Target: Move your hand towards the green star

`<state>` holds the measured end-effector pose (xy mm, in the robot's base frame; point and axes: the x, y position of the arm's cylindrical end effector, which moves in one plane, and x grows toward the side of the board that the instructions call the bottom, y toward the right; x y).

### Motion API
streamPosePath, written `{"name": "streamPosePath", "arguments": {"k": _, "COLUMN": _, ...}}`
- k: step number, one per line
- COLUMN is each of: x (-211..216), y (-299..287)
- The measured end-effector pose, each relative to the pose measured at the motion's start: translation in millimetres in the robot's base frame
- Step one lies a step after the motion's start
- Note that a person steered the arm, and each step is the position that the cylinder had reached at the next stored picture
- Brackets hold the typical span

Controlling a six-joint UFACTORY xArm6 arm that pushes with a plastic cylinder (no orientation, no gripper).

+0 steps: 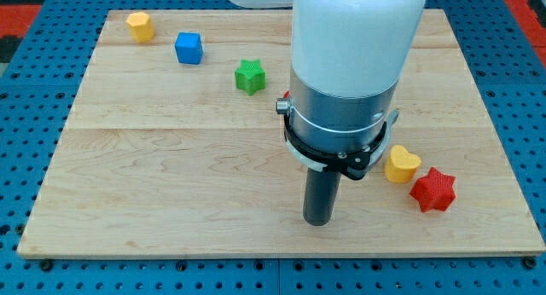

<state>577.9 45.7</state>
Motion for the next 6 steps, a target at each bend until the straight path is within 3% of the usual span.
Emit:
{"name": "streamPosePath", "arguments": {"k": 2, "x": -23.2, "y": -19.8}}
{"name": "streamPosePath", "arguments": {"k": 3, "x": -91.1, "y": -48.7}}
{"name": "streamPosePath", "arguments": {"k": 4, "x": -129.9, "y": -74.8}}
{"name": "streamPosePath", "arguments": {"k": 6, "x": -176.9, "y": -90.0}}
